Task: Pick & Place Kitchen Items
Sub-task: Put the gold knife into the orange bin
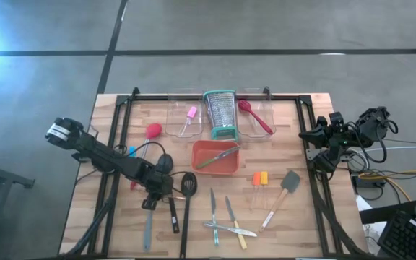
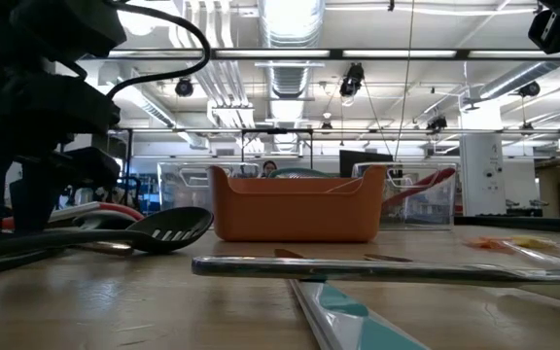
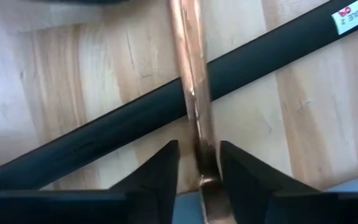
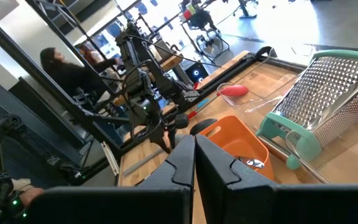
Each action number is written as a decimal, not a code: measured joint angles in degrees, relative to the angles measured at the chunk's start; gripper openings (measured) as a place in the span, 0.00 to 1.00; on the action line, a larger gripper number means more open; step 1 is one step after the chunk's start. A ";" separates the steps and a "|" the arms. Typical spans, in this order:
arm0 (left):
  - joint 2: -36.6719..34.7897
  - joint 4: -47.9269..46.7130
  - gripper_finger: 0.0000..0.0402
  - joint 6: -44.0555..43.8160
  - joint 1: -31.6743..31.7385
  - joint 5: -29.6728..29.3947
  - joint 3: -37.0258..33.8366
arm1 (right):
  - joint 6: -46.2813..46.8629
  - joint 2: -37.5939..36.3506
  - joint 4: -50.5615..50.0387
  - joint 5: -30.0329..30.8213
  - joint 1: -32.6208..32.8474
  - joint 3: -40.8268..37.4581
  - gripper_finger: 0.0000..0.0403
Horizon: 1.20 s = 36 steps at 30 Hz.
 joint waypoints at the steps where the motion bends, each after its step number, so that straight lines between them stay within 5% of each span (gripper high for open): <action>1: 0.02 0.02 0.26 0.20 0.00 -0.25 -0.02 | 0.02 0.00 0.00 0.00 0.02 -0.02 0.02; 6: 0.04 0.48 0.11 0.28 0.04 -0.64 -0.10 | 0.02 0.00 0.00 0.00 0.00 0.00 0.02; 13: -0.22 -2.12 0.11 1.53 0.09 0.22 1.73 | 0.01 0.00 0.00 0.01 0.00 0.00 0.02; 25: -5.16 -23.55 0.11 2.80 0.02 1.66 16.11 | 0.02 0.00 0.00 0.00 0.00 0.00 0.02; 36: -10.46 -6.41 0.11 7.12 3.13 -2.47 23.65 | 0.02 0.00 0.00 0.00 0.00 0.00 0.02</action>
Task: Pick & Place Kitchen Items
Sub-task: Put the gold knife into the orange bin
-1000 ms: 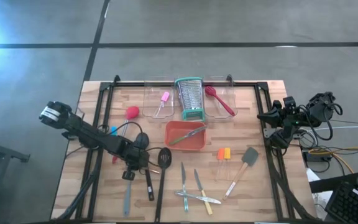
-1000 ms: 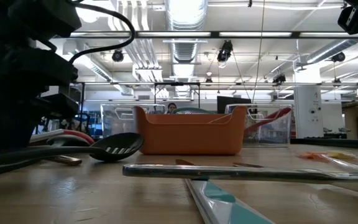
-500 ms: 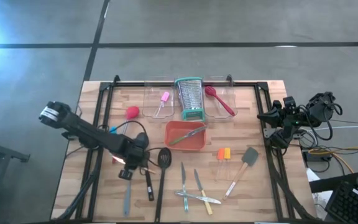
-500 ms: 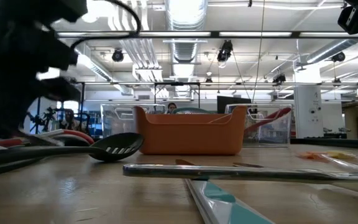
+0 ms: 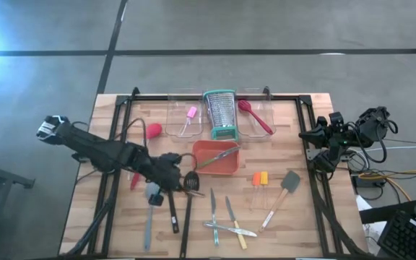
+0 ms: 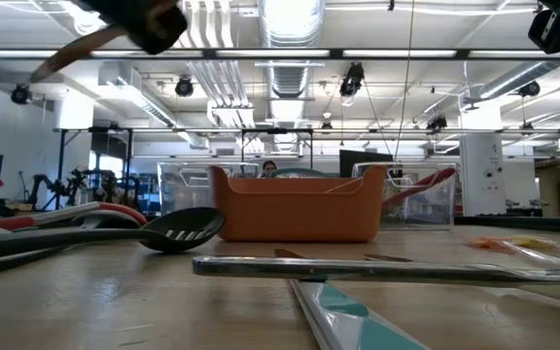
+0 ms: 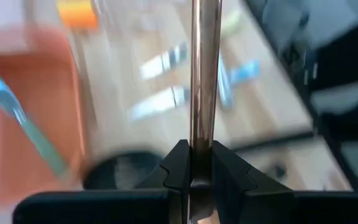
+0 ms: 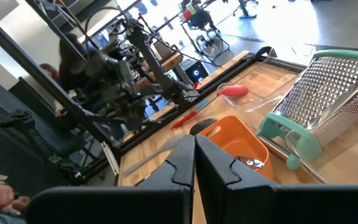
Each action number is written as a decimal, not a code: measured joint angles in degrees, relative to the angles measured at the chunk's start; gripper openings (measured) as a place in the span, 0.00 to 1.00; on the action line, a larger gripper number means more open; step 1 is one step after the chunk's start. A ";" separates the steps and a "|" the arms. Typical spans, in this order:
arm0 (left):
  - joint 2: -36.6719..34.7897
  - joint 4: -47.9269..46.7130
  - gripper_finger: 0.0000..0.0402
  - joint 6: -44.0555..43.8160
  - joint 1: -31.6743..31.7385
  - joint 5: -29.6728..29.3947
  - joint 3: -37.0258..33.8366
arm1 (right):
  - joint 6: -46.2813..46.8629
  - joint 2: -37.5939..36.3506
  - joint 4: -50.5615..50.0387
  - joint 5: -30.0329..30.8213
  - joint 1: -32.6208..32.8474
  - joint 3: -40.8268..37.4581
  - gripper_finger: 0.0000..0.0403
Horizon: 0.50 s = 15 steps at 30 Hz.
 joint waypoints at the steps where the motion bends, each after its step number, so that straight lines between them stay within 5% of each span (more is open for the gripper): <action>1: -0.04 2.65 0.11 0.01 0.57 -0.02 -0.02 | -0.02 0.00 0.00 0.00 0.00 0.00 0.02; 15: 3.67 27.28 0.11 -2.84 7.08 0.07 -0.55 | -0.93 0.02 1.33 2.51 0.00 -0.01 0.02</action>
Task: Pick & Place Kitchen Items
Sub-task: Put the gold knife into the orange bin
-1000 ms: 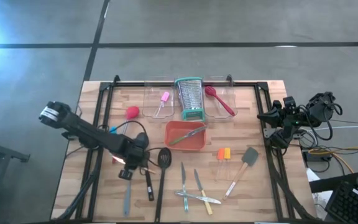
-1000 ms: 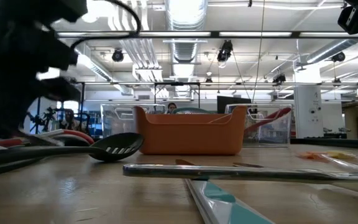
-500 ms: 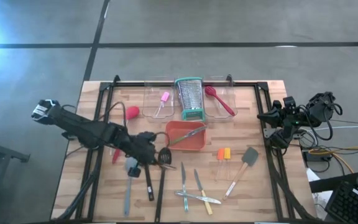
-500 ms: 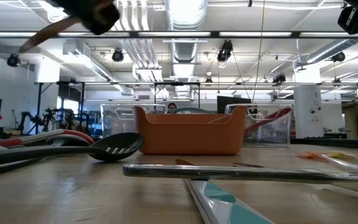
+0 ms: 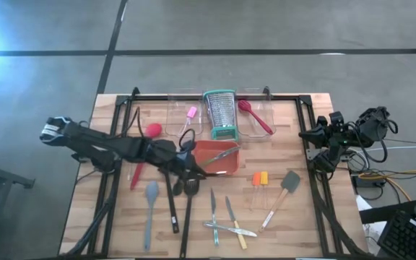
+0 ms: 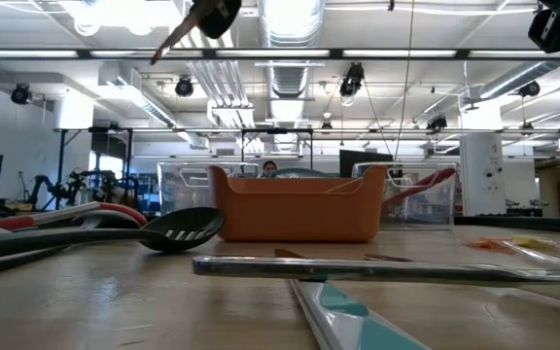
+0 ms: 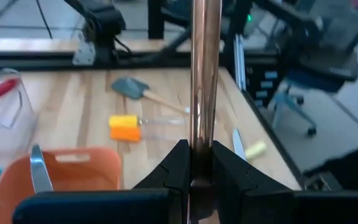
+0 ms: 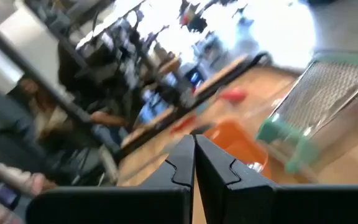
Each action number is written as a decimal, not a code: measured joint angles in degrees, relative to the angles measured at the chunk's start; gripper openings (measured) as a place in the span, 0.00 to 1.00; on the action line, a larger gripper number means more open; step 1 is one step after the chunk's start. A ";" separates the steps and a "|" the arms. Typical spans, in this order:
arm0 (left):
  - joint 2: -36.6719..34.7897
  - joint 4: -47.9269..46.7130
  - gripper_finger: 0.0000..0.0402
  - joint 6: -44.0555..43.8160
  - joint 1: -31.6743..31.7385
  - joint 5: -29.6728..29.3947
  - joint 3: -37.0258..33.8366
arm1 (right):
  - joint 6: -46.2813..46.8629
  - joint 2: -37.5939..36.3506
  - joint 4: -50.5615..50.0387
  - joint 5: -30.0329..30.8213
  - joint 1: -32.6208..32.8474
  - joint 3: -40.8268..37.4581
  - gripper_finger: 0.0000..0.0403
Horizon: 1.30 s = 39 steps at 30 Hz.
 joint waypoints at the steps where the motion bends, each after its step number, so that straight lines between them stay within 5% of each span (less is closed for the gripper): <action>1: 0.32 1.44 0.11 -0.29 0.35 0.00 0.00 | -0.12 0.18 1.58 3.25 0.00 -0.13 0.02; 4: 1.13 6.01 0.11 -0.76 1.11 -0.23 -0.04 | -0.42 1.62 12.01 15.05 -0.04 -1.32 0.02; 6: 2.02 10.45 0.11 -0.74 1.72 -0.63 -0.04 | -9.22 3.36 20.74 17.16 -0.02 -2.04 0.02; 12: 4.91 20.97 0.11 -1.43 4.37 -0.49 -0.09 | -50.06 16.56 57.13 6.07 0.00 -3.79 0.02; 16: 5.75 25.62 0.11 -1.68 6.48 1.53 -0.09 | -68.58 27.54 65.22 3.10 0.03 -2.07 0.02; 23: 5.75 32.91 0.11 -2.05 9.48 5.97 -0.09 | -57.80 41.45 66.27 17.57 -1.33 4.58 0.02; 28: 5.75 35.15 0.11 -1.02 10.17 7.12 -0.09 | -50.78 46.09 66.42 15.56 -3.01 9.31 0.10; 39: 5.75 37.27 0.11 0.18 11.31 7.17 -0.09 | -47.69 57.07 61.37 12.49 -7.70 19.18 0.44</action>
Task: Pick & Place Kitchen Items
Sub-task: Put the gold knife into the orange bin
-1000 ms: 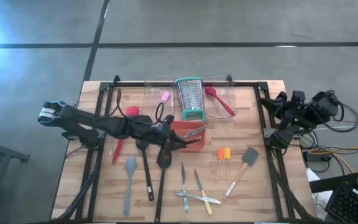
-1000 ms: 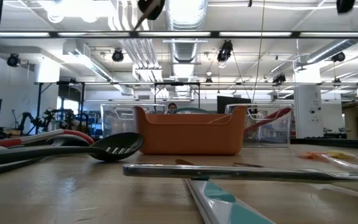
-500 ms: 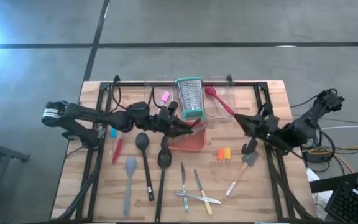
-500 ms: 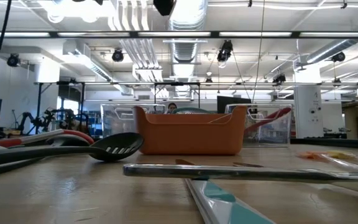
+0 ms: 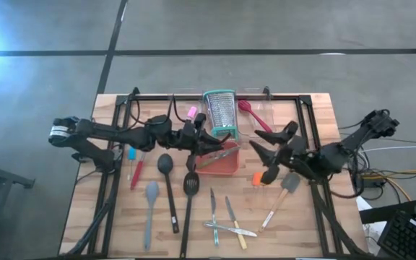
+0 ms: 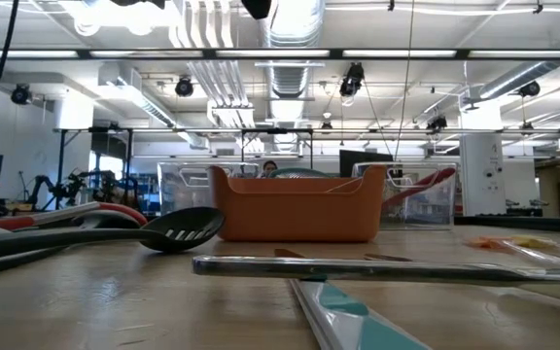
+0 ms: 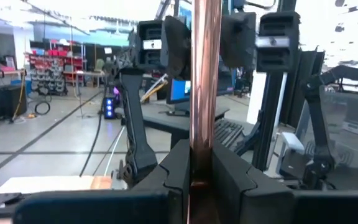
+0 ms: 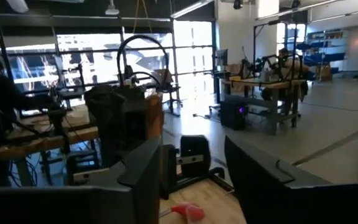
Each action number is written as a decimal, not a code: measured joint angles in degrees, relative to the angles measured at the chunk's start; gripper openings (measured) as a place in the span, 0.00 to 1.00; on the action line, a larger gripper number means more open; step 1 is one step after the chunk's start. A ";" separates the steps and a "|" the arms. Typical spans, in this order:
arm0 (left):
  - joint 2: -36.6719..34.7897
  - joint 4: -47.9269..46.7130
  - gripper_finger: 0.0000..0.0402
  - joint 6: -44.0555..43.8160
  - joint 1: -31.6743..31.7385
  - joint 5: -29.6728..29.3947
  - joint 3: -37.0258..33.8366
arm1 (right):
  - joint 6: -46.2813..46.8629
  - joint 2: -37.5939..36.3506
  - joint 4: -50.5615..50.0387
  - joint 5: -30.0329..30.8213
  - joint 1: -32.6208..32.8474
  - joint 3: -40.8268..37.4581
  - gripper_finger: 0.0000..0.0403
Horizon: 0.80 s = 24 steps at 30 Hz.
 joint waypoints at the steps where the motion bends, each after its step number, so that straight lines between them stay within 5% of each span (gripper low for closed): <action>1: 0.00 0.43 0.11 0.02 0.12 0.12 0.00 | 0.99 0.80 -0.62 -0.39 -0.39 0.91 0.46; 6: 0.00 2.30 0.11 -0.09 0.33 0.91 0.00 | 6.21 4.68 -7.13 -1.81 -2.57 5.52 0.55; 12: 0.00 3.25 0.11 -0.04 0.58 1.41 0.00 | 12.11 10.85 -11.02 -10.69 -6.78 10.60 0.58; 24: -0.13 7.52 0.11 -0.35 0.62 3.45 0.00 | 12.03 15.91 -14.89 -11.23 -10.52 16.69 0.47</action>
